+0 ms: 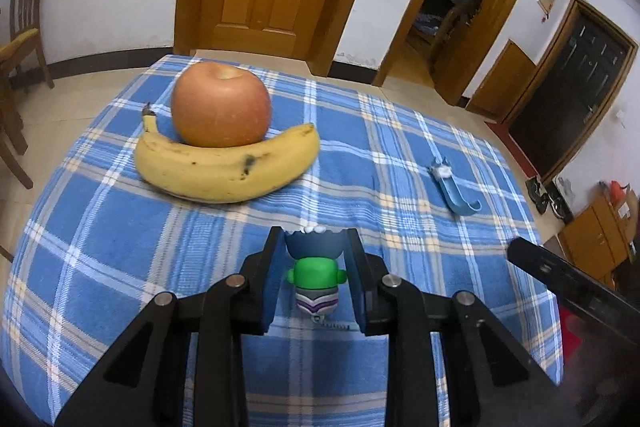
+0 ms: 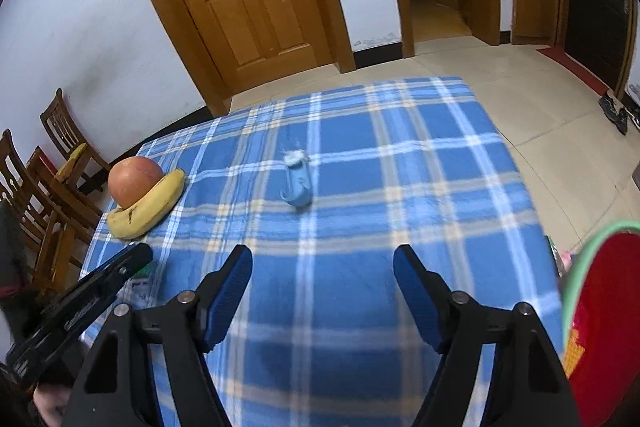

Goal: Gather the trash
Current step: 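Grasp the blue plastic clip with the right tool while the left tool holds the toy, then carry the toy and blue clip over the red bucket and open both tools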

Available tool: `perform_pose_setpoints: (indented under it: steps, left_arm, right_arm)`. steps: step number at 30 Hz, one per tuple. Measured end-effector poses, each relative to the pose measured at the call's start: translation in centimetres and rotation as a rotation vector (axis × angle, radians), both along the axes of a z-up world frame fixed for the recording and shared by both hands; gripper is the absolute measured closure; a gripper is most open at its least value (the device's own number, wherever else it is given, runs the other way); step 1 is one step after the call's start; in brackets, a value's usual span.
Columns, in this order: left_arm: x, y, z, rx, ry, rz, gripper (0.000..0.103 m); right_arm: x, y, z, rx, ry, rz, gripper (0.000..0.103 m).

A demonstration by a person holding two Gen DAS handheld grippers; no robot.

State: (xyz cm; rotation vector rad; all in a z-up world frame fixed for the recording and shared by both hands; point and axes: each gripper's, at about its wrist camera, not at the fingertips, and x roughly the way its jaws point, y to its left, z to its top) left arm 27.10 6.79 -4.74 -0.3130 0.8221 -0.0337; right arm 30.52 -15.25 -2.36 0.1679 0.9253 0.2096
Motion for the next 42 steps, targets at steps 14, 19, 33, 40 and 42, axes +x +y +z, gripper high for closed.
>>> perform_pose_setpoints:
  steps: [14, 19, 33, 40, 42]
  left_arm:
    - [0.0, 0.0, -0.2, 0.004, 0.0, 0.003, 0.073]
    - [0.0, 0.1, -0.2, -0.001, 0.001, 0.001, 0.073]
    - [-0.4, -0.6, 0.1, -0.007, -0.01, -0.019, 0.073]
    - [-0.5, -1.1, 0.6, -0.015, -0.022, -0.037, 0.073]
    - [-0.8, -1.4, 0.8, -0.004, -0.027, -0.045, 0.073]
  right_arm:
    - [5.9, 4.6, -2.2, -0.109, 0.008, 0.069, 0.06]
    - [6.4, 4.8, -2.9, -0.14, 0.034, 0.066, 0.078]
    - [2.1, 2.8, -1.9, -0.05, 0.045, 0.081, 0.083]
    - [-2.5, 1.3, -0.5, -0.007, 0.007, 0.074, 0.083]
    - [-3.6, 1.0, -0.1, 0.007, -0.002, 0.067, 0.083]
